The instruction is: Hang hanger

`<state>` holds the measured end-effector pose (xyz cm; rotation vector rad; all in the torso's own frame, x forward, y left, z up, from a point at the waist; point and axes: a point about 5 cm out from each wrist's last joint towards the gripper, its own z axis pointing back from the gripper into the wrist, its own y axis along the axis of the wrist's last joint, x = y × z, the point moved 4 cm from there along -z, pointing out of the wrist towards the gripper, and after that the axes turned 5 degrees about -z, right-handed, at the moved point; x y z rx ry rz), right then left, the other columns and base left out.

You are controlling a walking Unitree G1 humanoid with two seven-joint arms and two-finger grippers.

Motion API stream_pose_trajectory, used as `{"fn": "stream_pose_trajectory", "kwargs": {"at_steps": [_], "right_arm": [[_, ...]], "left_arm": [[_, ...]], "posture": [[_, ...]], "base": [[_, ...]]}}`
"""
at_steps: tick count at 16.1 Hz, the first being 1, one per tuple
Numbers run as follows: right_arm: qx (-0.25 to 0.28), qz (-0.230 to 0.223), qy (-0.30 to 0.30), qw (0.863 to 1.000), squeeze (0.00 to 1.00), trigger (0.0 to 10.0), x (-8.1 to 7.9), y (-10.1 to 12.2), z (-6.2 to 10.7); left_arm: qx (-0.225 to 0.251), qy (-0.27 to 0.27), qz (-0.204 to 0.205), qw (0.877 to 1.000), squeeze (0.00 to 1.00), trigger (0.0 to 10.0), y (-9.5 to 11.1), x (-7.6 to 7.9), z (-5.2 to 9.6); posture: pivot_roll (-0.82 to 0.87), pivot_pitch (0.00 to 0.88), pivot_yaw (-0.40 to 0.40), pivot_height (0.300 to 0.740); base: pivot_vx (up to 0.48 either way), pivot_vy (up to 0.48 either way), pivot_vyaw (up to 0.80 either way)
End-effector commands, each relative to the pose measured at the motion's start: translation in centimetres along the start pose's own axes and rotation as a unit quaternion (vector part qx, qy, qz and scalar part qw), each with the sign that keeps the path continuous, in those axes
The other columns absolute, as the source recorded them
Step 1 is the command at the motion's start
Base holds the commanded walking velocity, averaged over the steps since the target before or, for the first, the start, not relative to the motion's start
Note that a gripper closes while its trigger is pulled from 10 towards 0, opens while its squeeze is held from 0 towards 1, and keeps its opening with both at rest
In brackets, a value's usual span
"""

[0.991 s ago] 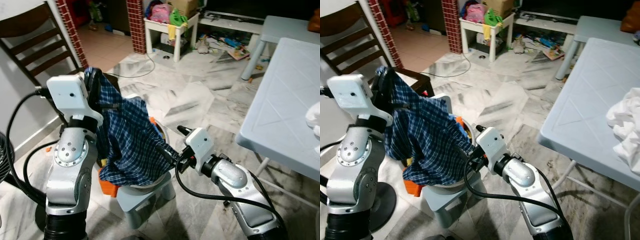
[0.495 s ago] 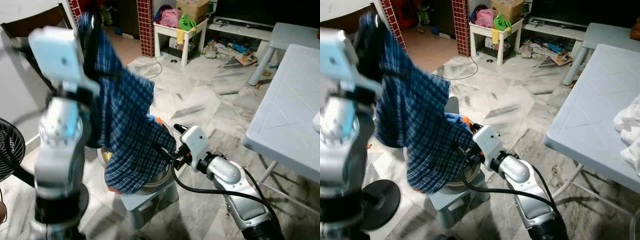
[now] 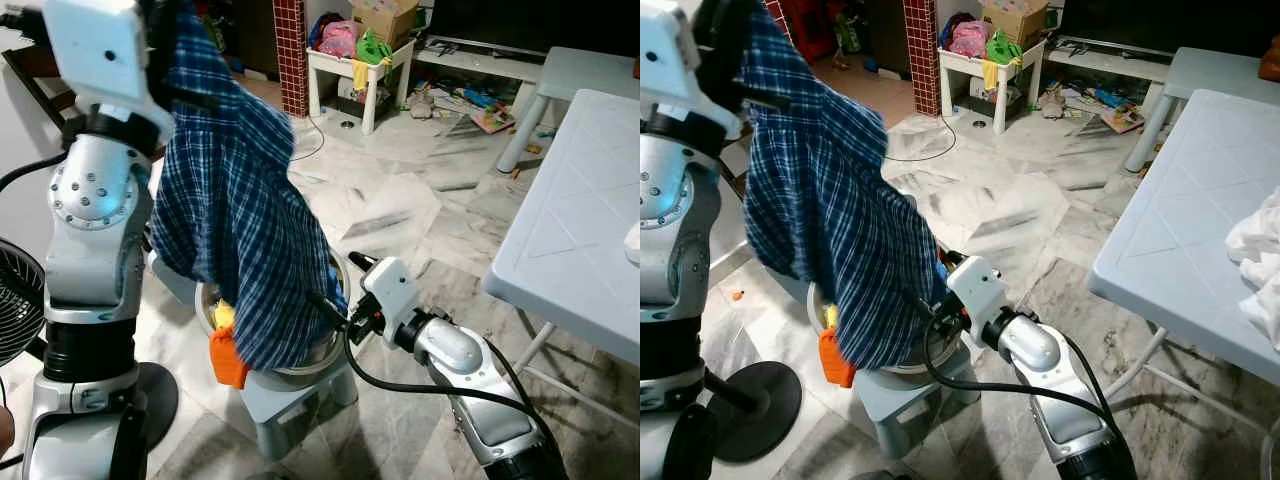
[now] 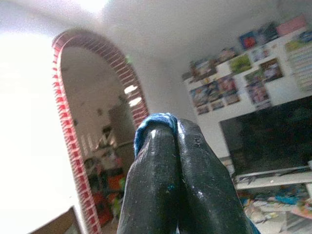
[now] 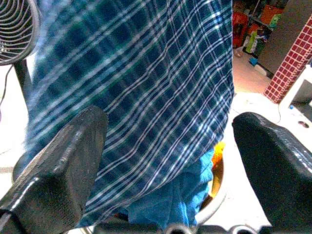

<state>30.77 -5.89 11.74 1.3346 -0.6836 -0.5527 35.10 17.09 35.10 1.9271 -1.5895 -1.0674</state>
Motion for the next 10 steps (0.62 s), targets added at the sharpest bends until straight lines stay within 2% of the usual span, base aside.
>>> {"fn": "stream_pose_trajectory", "kwargs": {"at_steps": [1, 3, 4, 6, 8, 9, 10], "right_arm": [[0.004, 0.003, 0.001, 1.000, 0.00, 10.0, -0.2, 0.2, 0.1], [0.001, 0.004, 0.001, 1.000, 0.00, 10.0, -0.2, 0.1, 0.3], [-0.002, 0.005, 0.000, 1.000, 0.00, 10.0, 0.0, 0.0, 0.5], [-0.003, 0.006, 0.001, 1.000, 0.00, 10.0, 0.1, 0.1, 0.6], [-0.003, 0.008, 0.005, 1.000, 0.00, 10.0, -0.1, 0.1, 0.6], [-0.003, 0.008, 0.007, 1.000, 0.00, 10.0, -0.2, 0.2, 0.6], [-0.003, 0.009, 0.007, 1.000, 0.00, 10.0, -0.2, 0.3, 0.6]], "left_arm": [[-0.016, 0.031, -0.010, 0.999, 0.00, 0.0, -0.8, -1.6, 0.3], [-0.046, 0.049, -0.021, 0.998, 0.00, 0.0, -2.3, -2.4, 1.2], [-0.092, 0.067, -0.039, 0.993, 0.00, 0.0, -4.4, -3.1, 2.4], [-0.139, 0.093, -0.074, 0.983, 0.00, 0.0, -7.0, -4.6, 4.1], [-0.179, 0.108, -0.074, 0.975, 0.00, 0.0, -9.2, -5.4, 5.2], [-0.211, 0.111, -0.074, 0.968, 0.00, 0.0, -10.9, -5.8, 5.9], [-0.220, 0.111, -0.079, 0.966, 0.00, 0.0, -11.6, -5.8, 6.1]], "posture": [[0.00, 0.015, 0.070, 0.740], [-0.01, 0.026, 0.063, 0.740], [-0.01, 0.028, 0.061, 0.740], [0.00, 0.037, 0.052, 0.740], [-0.01, 0.041, 0.049, 0.740], [-0.01, 0.043, 0.048, 0.740], [-0.01, 0.047, 0.050, 0.740]], "base": [[0.000, 0.000, 0.00], [0.000, 0.000, 0.00], [0.000, 0.000, 0.00], [0.000, 0.000, 0.00], [0.000, 0.000, 0.00], [0.000, 0.000, 0.00], [0.000, 0.000, 0.00]]}}
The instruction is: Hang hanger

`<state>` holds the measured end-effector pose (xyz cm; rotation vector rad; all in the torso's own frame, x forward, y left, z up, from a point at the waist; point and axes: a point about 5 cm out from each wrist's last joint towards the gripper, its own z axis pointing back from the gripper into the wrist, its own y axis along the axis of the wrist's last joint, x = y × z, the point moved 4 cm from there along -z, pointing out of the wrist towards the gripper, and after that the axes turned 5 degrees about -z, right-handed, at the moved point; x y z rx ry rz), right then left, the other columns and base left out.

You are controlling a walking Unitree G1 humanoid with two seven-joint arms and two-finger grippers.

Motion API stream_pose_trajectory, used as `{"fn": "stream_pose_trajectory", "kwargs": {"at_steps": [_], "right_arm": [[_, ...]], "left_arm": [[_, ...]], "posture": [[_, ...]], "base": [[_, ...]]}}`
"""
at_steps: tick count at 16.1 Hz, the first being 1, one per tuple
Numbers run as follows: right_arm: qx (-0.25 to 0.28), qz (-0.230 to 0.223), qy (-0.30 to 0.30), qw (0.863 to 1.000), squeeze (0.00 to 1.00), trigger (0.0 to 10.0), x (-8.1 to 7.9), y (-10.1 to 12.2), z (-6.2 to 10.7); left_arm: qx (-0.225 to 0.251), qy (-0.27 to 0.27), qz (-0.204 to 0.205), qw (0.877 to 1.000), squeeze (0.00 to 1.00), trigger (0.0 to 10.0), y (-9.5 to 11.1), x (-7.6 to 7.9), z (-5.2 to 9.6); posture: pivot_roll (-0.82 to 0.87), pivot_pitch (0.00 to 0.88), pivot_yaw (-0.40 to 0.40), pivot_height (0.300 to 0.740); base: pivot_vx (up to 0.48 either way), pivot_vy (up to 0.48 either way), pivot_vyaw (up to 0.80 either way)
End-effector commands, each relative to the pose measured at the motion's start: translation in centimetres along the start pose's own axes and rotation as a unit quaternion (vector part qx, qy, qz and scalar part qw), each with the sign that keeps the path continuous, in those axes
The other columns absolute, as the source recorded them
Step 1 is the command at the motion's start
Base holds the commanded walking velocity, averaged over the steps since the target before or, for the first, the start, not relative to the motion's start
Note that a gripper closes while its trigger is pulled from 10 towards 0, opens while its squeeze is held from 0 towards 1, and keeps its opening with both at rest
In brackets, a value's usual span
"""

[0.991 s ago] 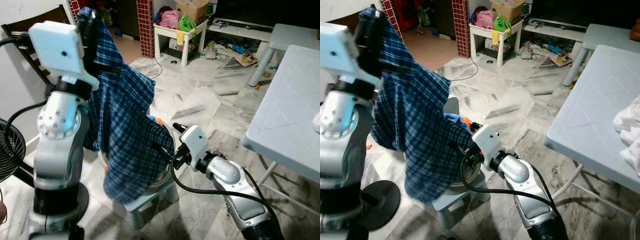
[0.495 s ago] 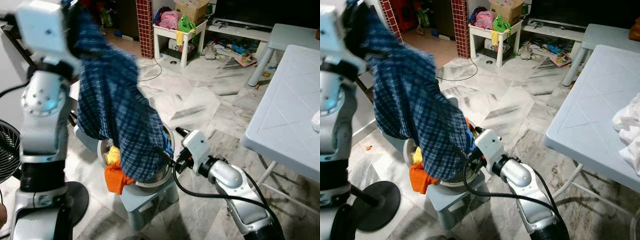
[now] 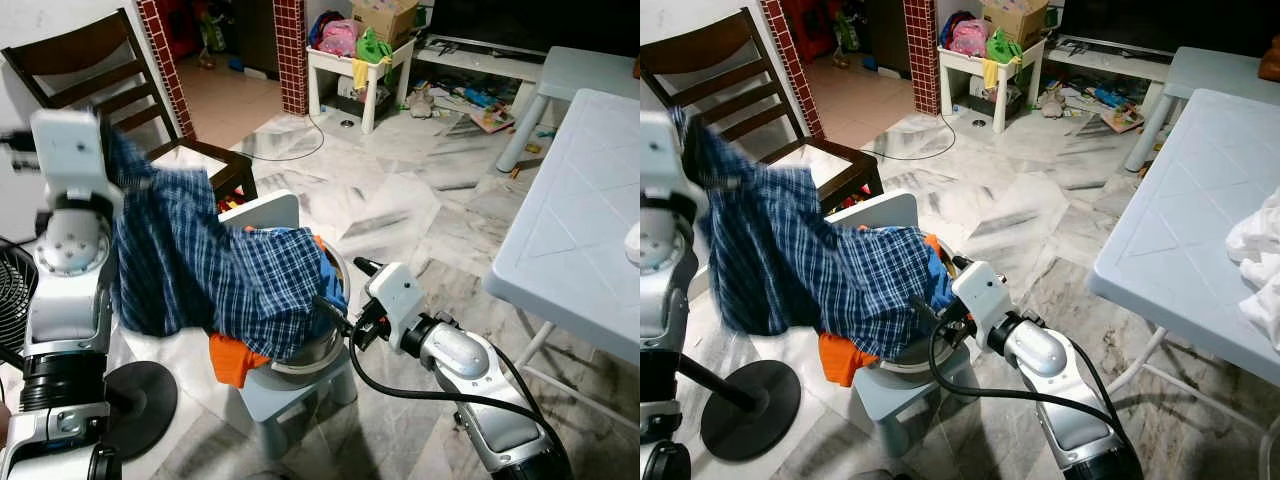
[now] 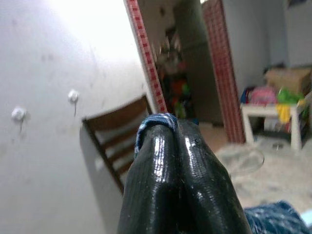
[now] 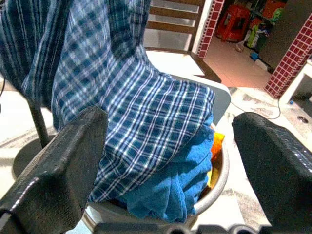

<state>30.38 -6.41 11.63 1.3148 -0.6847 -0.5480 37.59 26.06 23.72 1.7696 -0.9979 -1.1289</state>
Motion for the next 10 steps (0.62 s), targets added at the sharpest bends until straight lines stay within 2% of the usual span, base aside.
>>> {"fn": "stream_pose_trajectory", "kwargs": {"at_steps": [1, 2, 3, 5, 6, 8, 9, 10], "right_arm": [[0.006, 0.004, 0.007, 1.000, 0.00, 10.0, -0.3, 0.5, 0.0], [0.005, 0.005, 0.004, 1.000, 0.00, 10.0, -0.2, 0.5, 0.1], [0.003, 0.005, -0.001, 1.000, 0.00, 10.0, -0.1, 0.4, 0.3], [-0.001, 0.008, -0.007, 1.000, 0.00, 10.0, 0.0, 0.3, 0.4], [-0.003, 0.010, -0.014, 1.000, 0.00, 10.0, 0.3, 0.3, 0.6], [-0.005, 0.012, -0.021, 1.000, 0.00, 10.0, 0.6, 0.3, 0.7], [-0.006, 0.013, -0.023, 1.000, 0.00, 10.0, 0.6, 0.2, 0.8], [-0.008, 0.015, -0.025, 1.000, 0.00, 10.0, 0.8, 0.2, 0.9]], "left_arm": [[0.000, 0.004, -0.016, 1.000, 0.00, 0.0, -0.1, -0.3, -0.4], [0.001, 0.000, -0.019, 1.000, 0.00, 0.0, -0.1, 0.1, -0.8], [0.012, -0.019, -0.024, 0.999, 0.00, 0.0, 0.3, 1.1, -1.5], [0.058, -0.074, -0.022, 0.995, 0.00, 0.0, 2.2, 4.2, -1.8], [0.099, -0.124, -0.019, 0.987, 0.00, 0.0, 3.7, 7.1, -1.2], [0.149, -0.202, -0.040, 0.967, 0.00, 0.0, 4.9, 11.2, 0.8], [0.156, -0.232, -0.042, 0.959, 0.00, 0.0, 4.7, 13.0, 2.0], [0.167, -0.245, -0.047, 0.954, 0.00, 0.0, 4.6, 13.9, 2.8]], "posture": [[-0.01, 0.048, 0.051, 0.740], [-0.02, 0.051, 0.056, 0.740], [-0.03, 0.053, 0.061, 0.740], [-0.04, 0.051, 0.064, 0.740], [-0.05, 0.052, 0.067, 0.740], [-0.05, 0.053, 0.068, 0.740], [-0.06, 0.053, 0.067, 0.740], [-0.06, 0.054, 0.065, 0.740]], "base": [[0.000, 0.000, 0.00], [0.000, 0.000, 0.00], [0.000, 0.000, 0.00], [0.000, 0.000, 0.00], [0.000, 0.000, 0.00], [0.000, 0.000, 0.00], [0.000, 0.000, 0.00], [0.000, 0.000, 0.00]]}}
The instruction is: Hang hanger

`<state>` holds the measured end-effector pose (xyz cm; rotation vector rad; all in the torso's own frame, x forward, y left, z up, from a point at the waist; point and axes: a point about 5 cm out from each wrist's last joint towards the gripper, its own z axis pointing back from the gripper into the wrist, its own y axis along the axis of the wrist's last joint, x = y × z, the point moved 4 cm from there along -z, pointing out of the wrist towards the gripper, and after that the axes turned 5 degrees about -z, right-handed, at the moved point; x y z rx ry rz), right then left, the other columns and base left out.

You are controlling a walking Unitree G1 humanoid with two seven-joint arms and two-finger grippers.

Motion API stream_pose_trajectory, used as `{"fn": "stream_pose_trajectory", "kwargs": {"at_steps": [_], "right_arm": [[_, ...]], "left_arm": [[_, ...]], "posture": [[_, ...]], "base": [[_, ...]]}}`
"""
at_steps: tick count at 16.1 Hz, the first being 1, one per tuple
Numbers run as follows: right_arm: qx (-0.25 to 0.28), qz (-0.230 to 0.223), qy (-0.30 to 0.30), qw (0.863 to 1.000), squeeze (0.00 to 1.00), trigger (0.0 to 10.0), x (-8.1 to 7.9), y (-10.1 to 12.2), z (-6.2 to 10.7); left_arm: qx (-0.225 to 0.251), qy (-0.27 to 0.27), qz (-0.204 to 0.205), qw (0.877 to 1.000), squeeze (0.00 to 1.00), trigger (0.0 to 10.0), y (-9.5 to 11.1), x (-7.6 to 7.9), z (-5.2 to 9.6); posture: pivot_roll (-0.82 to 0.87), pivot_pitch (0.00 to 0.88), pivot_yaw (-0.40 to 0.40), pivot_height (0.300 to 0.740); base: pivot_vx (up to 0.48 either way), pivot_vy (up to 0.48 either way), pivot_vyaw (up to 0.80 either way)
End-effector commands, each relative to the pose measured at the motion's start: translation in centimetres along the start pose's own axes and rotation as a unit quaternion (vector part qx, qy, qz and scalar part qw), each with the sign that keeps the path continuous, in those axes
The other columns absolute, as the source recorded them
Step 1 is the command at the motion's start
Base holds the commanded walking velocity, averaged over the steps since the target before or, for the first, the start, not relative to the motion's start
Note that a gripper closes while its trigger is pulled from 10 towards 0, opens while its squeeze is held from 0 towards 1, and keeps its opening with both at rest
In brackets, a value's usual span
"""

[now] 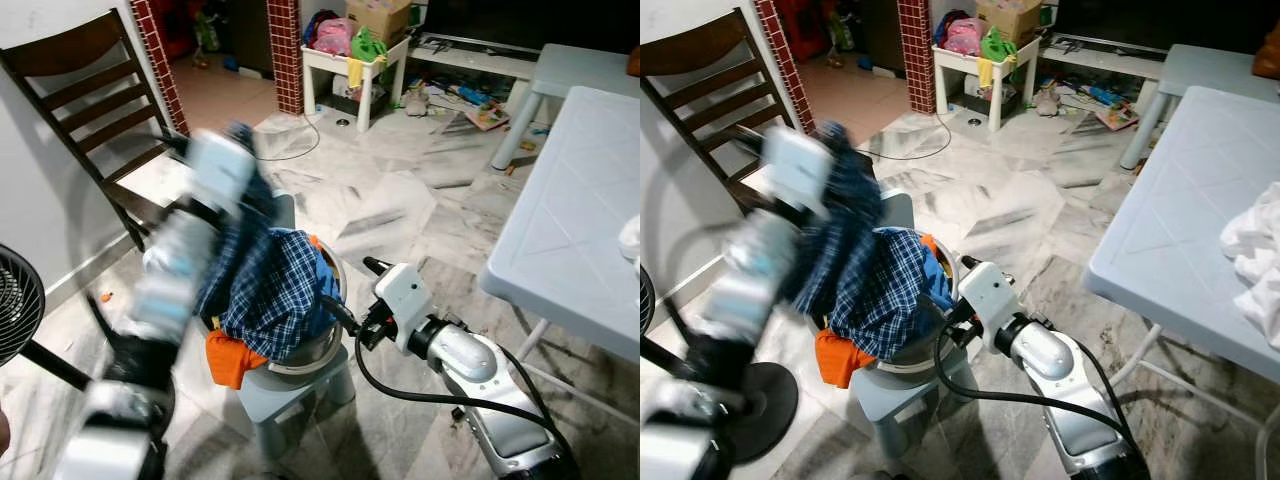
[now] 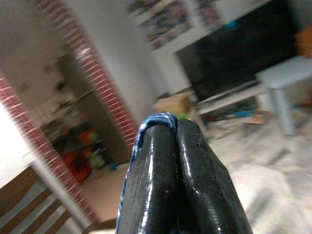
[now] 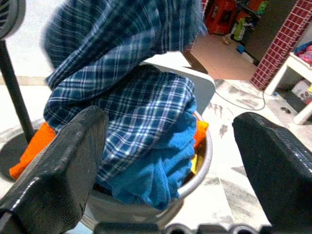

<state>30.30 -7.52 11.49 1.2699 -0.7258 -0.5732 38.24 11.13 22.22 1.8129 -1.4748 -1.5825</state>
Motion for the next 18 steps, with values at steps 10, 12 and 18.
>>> {"fn": "stream_pose_trajectory", "kwargs": {"at_steps": [10, 12, 18], "right_arm": [[-0.004, 0.010, 0.005, 1.000, 0.00, 10.0, 0.1, 0.1, 0.1], [-0.001, 0.012, 0.009, 1.000, 0.00, 10.0, 0.1, 0.4, -0.3], [-0.001, 0.012, 0.013, 1.000, 0.00, 10.0, -0.1, 0.3, -0.5]], "left_arm": [[-0.105, -0.074, 0.055, 0.990, 0.00, 0.0, -1.5, 5.8, 13.2], [-0.191, -0.085, 0.116, 0.971, 0.00, 0.0, -3.3, 7.0, 15.7], [-0.328, -0.151, 0.200, 0.911, 0.00, 0.0, -4.5, 9.0, 18.8]], "posture": [[-0.02, 0.062, 0.040, 0.740], [-0.01, 0.059, 0.034, 0.740], [0.00, 0.052, 0.037, 0.740]], "base": [[0.000, 0.000, 0.00], [0.000, 0.000, 0.00], [0.000, 0.000, 0.00]]}}
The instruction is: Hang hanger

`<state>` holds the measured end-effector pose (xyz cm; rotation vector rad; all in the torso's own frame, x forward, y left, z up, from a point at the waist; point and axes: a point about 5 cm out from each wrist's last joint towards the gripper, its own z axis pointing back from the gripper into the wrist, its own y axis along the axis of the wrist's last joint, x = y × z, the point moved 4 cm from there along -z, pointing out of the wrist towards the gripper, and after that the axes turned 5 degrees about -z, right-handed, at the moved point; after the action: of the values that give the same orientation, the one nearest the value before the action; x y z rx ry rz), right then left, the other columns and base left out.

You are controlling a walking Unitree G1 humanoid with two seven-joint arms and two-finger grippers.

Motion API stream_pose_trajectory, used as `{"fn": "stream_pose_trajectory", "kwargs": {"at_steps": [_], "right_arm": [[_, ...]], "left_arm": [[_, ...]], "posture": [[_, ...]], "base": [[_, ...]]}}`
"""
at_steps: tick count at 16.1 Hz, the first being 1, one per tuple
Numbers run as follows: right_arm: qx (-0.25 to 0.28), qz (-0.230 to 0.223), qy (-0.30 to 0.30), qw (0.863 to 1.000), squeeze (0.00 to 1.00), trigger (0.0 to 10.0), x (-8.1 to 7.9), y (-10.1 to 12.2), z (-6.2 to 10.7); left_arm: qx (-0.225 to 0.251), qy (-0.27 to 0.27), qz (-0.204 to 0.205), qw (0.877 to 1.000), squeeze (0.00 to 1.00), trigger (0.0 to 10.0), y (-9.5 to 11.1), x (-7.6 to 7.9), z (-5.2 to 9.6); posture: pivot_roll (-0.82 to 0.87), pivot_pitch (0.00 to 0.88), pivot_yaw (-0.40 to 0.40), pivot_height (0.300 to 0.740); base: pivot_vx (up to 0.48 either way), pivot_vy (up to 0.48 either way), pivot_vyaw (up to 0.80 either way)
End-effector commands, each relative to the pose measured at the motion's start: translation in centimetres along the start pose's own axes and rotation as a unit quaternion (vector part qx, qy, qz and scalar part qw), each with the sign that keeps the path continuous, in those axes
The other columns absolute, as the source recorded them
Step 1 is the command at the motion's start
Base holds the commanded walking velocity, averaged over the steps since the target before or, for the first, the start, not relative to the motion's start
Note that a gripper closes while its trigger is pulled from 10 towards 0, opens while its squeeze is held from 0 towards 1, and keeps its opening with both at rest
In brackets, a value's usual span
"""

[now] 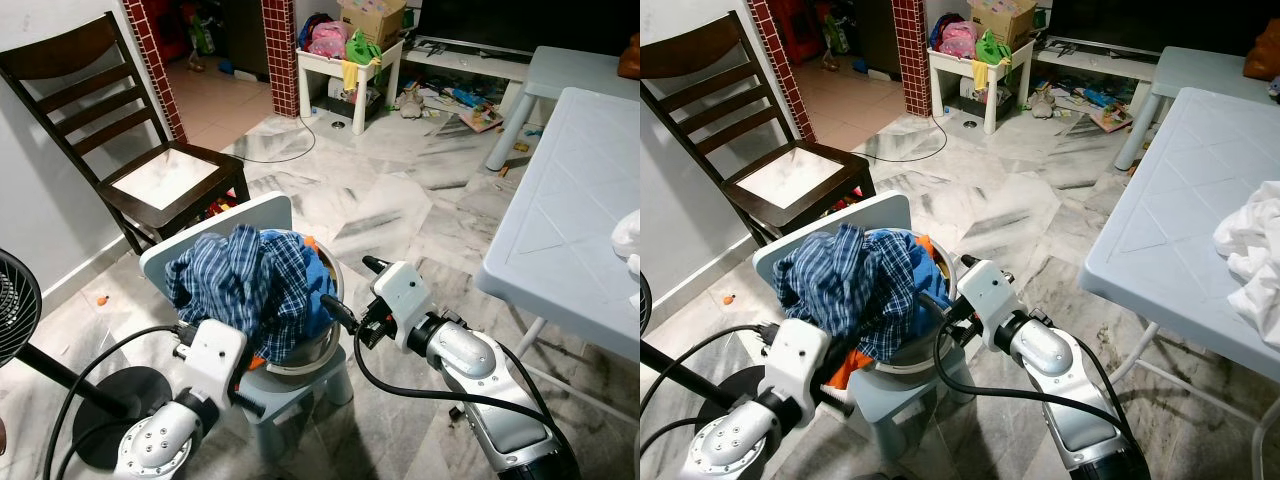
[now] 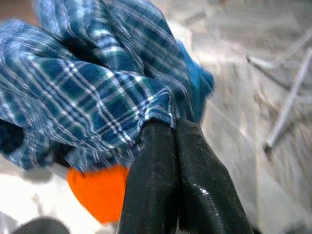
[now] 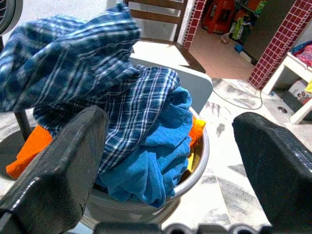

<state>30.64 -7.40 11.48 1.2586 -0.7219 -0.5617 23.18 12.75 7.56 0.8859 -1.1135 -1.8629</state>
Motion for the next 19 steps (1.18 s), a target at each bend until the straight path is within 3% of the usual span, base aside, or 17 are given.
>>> {"fn": "stream_pose_trajectory", "kwargs": {"at_steps": [1, 6, 7, 8, 9, 10, 11, 15, 19], "right_arm": [[0.004, 0.006, 0.009, 1.000, 0.00, 10.0, -0.3, 0.3, -0.3], [0.002, 0.008, 0.006, 1.000, 0.00, 10.0, -0.2, 0.1, -0.1], [0.001, 0.008, 0.005, 1.000, 0.00, 10.0, -0.2, 0.1, -0.1], [0.001, 0.008, 0.006, 1.000, 0.00, 10.0, -0.2, 0.1, -0.2], [0.002, 0.008, 0.007, 1.000, 0.00, 10.0, -0.3, 0.1, -0.2], [0.002, 0.008, 0.008, 1.000, 0.00, 10.0, -0.4, 0.1, -0.2], [0.002, 0.009, 0.010, 1.000, 0.00, 10.0, -0.4, 0.2, -0.3], [0.000, 0.012, 0.008, 1.000, 0.00, 10.0, -0.1, 0.1, -0.1], [-0.001, 0.011, 0.009, 1.000, 0.00, 10.0, -0.2, 0.1, -0.1]], "left_arm": [[-0.012, -0.013, 0.004, 1.000, 0.00, 0.0, -0.1, 0.3, 0.2], [-0.088, -0.007, 0.031, 0.996, 0.00, 0.0, -1.6, -0.5, 0.8], [-0.086, 0.010, 0.015, 0.996, 0.00, 0.5, -1.5, -1.0, 0.7], [-0.080, 0.018, 0.004, 0.997, 0.00, 9.1, -0.9, -1.3, 0.3], [-0.058, 0.022, 0.007, 0.998, 0.00, 10.0, 0.1, -1.3, 0.0], [-0.051, 0.031, 0.006, 0.998, 0.61, 10.0, 0.5, -1.5, -0.2], [-0.040, 0.041, 0.007, 0.998, 1.00, 10.0, 1.2, -1.5, -0.5], [-0.041, 0.018, -0.010, 0.999, 1.00, 10.0, 1.6, -0.8, -0.4], [-0.064, -0.031, -0.067, 0.995, 1.00, 10.0, 1.3, 0.1, 0.3]], "posture": [[0.00, 0.052, 0.040, 0.740], [-0.01, 0.052, 0.047, 0.740], [-0.01, 0.054, 0.046, 0.740], [-0.01, 0.055, 0.045, 0.740], [0.00, 0.055, 0.042, 0.740], [0.00, 0.055, 0.042, 0.740], [-0.01, 0.055, 0.040, 0.740], [-0.01, 0.061, 0.041, 0.740], [-0.01, 0.061, 0.040, 0.740]], "base": [[0.000, 0.000, 0.00], [0.000, 0.000, 0.00], [0.000, 0.000, 0.00], [0.000, 0.000, 0.00], [0.000, 0.000, 0.00], [0.000, 0.000, 0.00], [0.000, 0.000, 0.00], [0.000, 0.000, 0.00], [0.000, 0.000, 0.00]]}}
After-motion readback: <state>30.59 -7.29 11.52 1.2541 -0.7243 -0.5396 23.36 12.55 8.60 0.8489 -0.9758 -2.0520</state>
